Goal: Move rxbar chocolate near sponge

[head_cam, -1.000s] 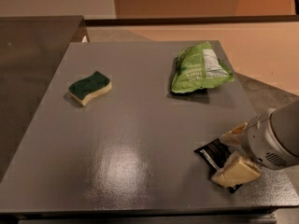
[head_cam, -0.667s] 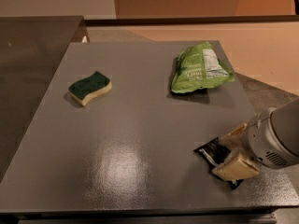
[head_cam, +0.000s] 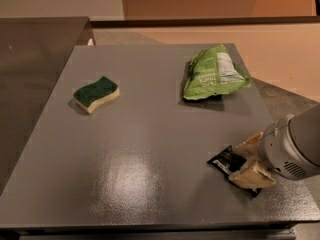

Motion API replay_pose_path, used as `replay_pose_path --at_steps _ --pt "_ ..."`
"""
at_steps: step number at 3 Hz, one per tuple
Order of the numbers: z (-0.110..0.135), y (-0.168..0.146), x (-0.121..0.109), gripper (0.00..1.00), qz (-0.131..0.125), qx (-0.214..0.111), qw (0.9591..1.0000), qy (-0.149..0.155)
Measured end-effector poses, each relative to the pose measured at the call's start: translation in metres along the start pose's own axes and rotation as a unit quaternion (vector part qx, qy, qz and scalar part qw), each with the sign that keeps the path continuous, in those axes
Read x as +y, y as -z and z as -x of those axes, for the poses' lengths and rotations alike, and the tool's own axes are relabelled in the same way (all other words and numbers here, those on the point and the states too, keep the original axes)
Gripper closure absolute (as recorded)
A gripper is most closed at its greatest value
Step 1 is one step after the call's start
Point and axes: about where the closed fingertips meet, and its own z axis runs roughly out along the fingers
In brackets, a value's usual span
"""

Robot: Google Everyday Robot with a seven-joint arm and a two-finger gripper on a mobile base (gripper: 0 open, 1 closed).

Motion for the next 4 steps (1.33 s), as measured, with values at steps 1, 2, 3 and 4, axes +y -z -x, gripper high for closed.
replay_pose_path --at_steps 1,2,3,4 --pt "0.039 0.009 -0.008 1.0 0.005 -0.011 0.9997 0.019" --pt "0.087 0.017 -0.019 1.0 0.011 -0.025 0.9988 0.041" --pt "0.128 0.02 -0.028 1.0 0.017 -0.037 0.9974 0.059" --pt "0.164 0.014 -0.038 1.0 0.024 -0.052 0.996 0.069"
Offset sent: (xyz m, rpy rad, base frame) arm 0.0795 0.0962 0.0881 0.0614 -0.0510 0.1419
